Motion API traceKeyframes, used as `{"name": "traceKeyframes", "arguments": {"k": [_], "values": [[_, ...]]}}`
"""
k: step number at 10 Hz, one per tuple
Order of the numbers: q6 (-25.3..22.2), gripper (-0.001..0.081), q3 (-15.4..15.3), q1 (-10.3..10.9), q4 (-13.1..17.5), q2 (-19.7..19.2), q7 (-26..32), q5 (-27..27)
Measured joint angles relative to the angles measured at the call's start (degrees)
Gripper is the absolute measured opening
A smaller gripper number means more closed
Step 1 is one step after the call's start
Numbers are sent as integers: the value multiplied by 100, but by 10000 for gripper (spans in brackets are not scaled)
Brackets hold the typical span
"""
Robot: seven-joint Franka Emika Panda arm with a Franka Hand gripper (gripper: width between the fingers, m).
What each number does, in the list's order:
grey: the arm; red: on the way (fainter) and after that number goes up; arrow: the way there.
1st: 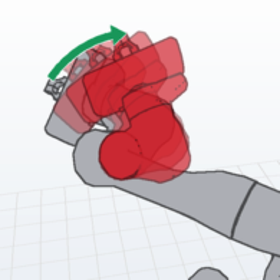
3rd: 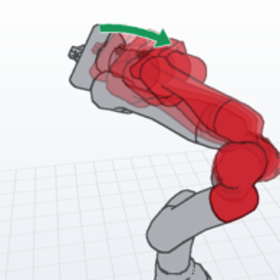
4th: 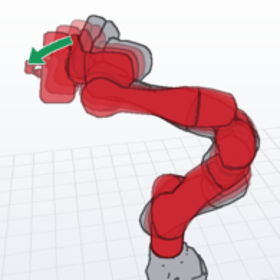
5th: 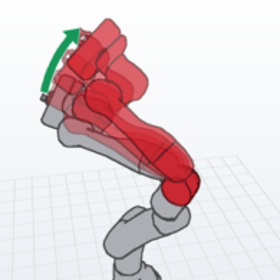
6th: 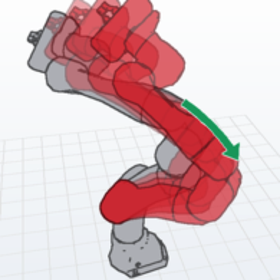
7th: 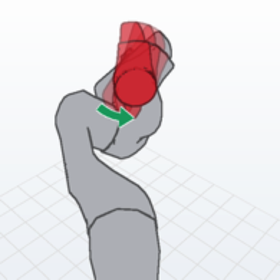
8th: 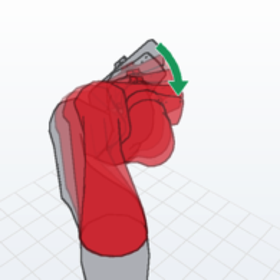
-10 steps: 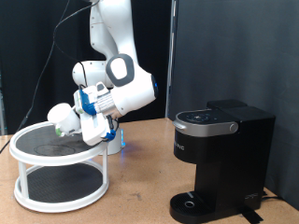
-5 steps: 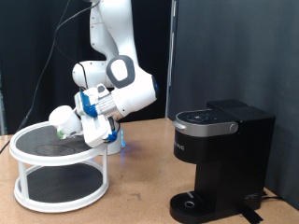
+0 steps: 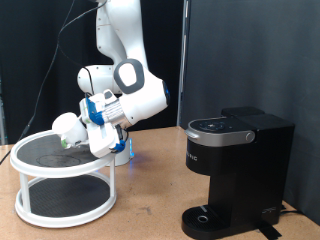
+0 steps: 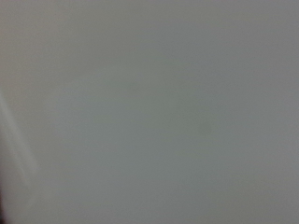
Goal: Make a cup of coffee with the keurig machine
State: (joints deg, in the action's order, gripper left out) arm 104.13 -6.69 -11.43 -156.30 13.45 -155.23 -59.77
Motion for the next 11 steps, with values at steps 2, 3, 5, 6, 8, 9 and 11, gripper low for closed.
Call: {"name": "traceKeyframes", "arguments": {"k": [2,3,5,6,8,9,11], "values": [[9,580,0,-51,-9,-8,-72,-302],[42,580,0,-79,-22,-8,-90,-467],[190,580,6,-130,-31,-9,-111,-649],[347,580,15,-174,-30,-9,-111,-733],[643,580,32,-276,-24,-8,-111,-812],[729,580,35,-318,-15,-8,-111,-812],[820,580,34,-385,-10,-8,-111,-812]]}}
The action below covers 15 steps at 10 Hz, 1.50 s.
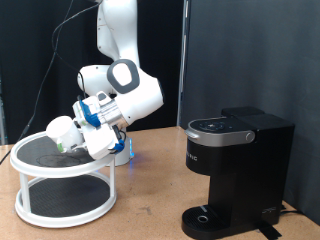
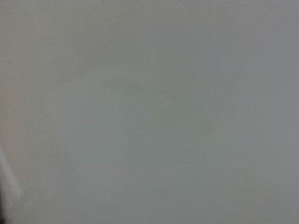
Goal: Make a cup of coffee with the keurig machine
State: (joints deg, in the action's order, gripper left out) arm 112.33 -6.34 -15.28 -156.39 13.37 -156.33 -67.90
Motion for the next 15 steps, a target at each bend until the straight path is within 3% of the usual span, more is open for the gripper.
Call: {"name": "traceKeyframes", "arguments": {"k": [15], "values": [[318,580,-66,-53,-207,-13,-30,416]]}}
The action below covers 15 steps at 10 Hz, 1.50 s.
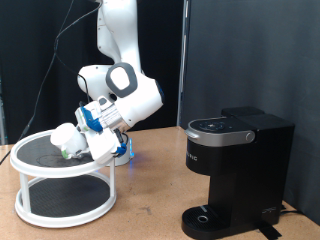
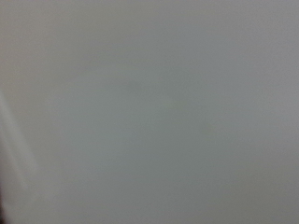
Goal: Make a cup of coffee with the keurig machine
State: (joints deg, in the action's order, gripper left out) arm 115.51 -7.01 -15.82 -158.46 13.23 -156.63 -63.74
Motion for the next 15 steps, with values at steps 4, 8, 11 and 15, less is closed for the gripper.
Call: {"name": "traceKeyframes", "arguments": {"k": [4,8,11,15], "values": [[-4,580,0,-5,6,0,0,40],[-119,580,1,-70,68,0,42,284],[-653,580,1,-103,184,-78,170,736],[-1089,580,16,-205,422,-435,189,914]]}}
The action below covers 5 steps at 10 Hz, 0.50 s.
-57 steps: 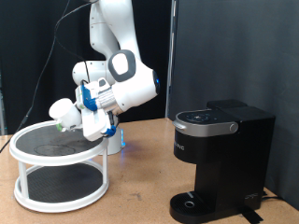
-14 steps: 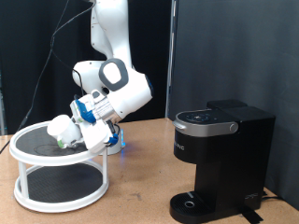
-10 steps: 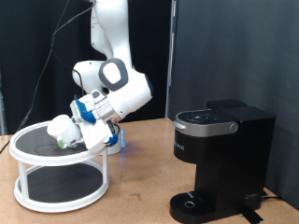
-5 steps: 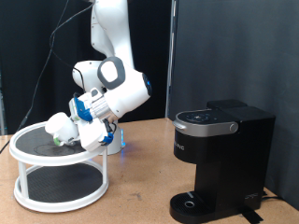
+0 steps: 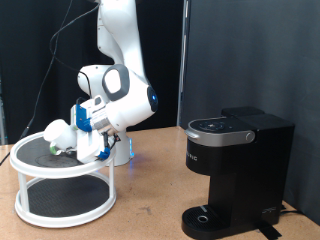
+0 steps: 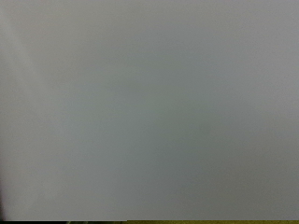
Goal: Make a cup of coffee with the keurig machine
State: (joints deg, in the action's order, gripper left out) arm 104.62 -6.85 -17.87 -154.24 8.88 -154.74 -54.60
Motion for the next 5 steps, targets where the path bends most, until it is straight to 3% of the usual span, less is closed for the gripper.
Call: {"name": "traceKeyframes", "arguments": {"k": [5], "values": [[-436,580,-5,-15,610,-560,44,271]]}}
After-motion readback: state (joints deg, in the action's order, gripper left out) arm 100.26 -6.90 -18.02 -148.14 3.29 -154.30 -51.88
